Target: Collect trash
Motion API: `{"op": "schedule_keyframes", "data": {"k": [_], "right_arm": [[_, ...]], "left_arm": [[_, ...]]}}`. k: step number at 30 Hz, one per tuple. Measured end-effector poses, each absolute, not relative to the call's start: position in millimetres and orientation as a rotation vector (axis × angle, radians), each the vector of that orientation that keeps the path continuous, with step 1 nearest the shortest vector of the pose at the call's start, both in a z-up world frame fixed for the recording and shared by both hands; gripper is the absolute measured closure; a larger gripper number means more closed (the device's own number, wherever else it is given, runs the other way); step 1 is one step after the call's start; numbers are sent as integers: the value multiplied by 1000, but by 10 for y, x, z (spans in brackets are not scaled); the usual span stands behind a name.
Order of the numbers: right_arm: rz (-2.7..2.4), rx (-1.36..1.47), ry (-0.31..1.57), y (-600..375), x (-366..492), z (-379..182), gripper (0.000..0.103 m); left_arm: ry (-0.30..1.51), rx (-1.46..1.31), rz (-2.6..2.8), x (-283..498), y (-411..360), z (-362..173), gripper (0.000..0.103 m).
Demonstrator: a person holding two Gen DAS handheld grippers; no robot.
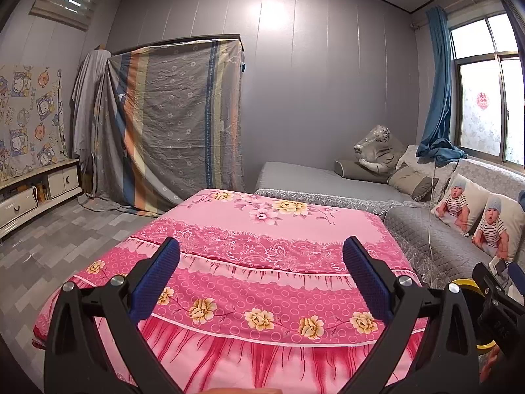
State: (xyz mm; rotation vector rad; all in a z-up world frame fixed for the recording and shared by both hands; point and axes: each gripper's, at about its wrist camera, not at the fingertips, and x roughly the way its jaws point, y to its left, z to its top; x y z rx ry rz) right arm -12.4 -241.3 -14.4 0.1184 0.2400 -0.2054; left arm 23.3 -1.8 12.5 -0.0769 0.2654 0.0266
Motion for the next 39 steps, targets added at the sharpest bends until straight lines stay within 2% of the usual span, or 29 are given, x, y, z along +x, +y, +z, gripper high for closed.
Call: {"op": "schedule_keyframes", "data": {"k": [39], "right_arm": [[-241, 145, 190, -2495, -193, -57, 8]], "left_arm": [[201, -68, -43, 113, -158, 271, 8]]}}
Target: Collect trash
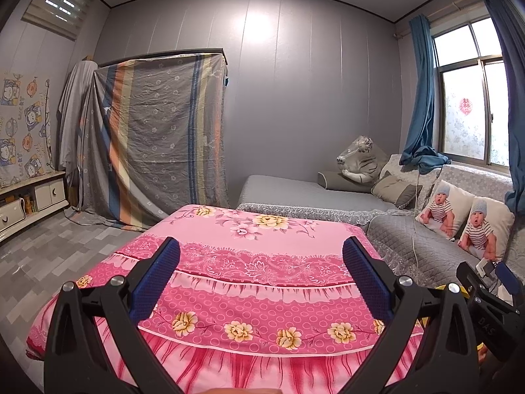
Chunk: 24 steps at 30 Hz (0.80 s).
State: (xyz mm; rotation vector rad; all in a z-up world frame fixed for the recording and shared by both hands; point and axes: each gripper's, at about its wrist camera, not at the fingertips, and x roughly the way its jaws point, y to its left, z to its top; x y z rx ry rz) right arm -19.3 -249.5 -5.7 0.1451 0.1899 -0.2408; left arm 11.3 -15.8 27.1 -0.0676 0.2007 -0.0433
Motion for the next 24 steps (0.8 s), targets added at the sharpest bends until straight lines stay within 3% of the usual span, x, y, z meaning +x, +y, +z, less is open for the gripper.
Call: {"op": "schedule_keyframes", "data": {"k": [24], "right_arm": [[-251, 158, 205, -2488, -183, -134, 8]], "left_arm": [[201, -66, -52, 91, -155, 281, 8]]}}
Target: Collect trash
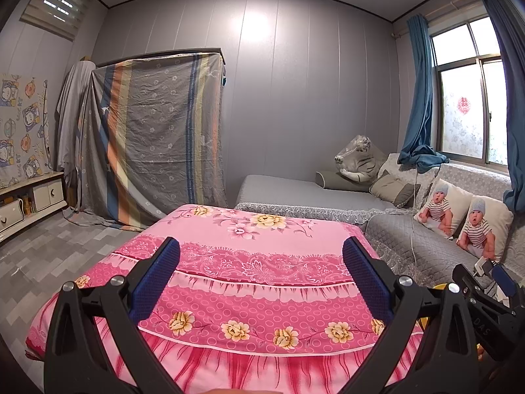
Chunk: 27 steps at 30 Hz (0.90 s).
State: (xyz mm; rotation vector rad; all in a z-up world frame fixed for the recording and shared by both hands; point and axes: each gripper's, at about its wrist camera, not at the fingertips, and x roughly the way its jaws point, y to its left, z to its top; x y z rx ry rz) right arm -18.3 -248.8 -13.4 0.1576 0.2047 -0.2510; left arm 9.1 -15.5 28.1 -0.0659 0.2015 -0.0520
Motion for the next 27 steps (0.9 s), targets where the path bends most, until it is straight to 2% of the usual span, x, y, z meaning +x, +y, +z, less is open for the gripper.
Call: {"op": "schedule_keyframes", "data": {"k": [27], "right_arm": [[-254, 185, 239, -2513, -150, -193, 8]], "left_arm": [[222, -57, -68, 142, -198, 237, 8]]}}
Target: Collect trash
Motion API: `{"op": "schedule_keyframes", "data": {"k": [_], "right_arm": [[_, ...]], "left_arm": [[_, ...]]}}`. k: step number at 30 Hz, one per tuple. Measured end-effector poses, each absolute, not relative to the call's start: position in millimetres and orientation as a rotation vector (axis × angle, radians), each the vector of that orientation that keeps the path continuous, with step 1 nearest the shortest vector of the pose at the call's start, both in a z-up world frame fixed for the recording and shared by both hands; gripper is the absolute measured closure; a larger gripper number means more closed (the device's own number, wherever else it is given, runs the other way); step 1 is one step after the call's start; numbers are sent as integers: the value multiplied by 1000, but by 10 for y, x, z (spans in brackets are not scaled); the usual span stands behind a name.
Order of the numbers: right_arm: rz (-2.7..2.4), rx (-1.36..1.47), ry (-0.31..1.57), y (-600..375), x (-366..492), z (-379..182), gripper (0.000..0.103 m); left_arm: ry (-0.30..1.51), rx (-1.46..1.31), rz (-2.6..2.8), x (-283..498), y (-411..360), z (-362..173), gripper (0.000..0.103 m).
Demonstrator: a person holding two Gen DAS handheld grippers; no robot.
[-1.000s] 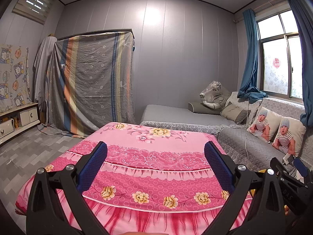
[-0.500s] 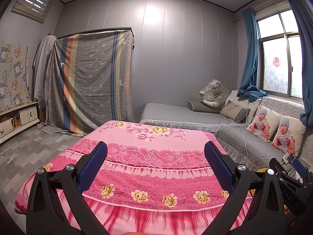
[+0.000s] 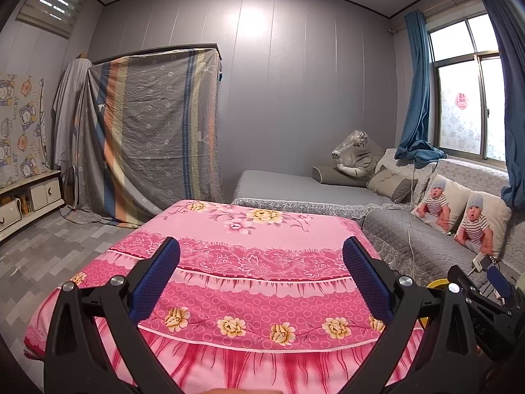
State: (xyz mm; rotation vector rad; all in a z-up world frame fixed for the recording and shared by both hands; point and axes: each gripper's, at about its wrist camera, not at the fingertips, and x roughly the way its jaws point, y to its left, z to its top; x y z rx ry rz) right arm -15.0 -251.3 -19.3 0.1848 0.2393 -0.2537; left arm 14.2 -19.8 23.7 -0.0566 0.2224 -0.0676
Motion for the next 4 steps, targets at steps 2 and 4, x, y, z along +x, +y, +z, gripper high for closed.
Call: {"op": "schedule_keyframes", "data": {"k": [2, 4], "right_arm": [[-253, 186, 239, -2514, -151, -192, 8], [-254, 187, 237, -2513, -150, -191, 8]], "left_arm": [[226, -56, -69, 148, -197, 230, 8], [230, -59, -70, 158, -193, 227, 8]]}}
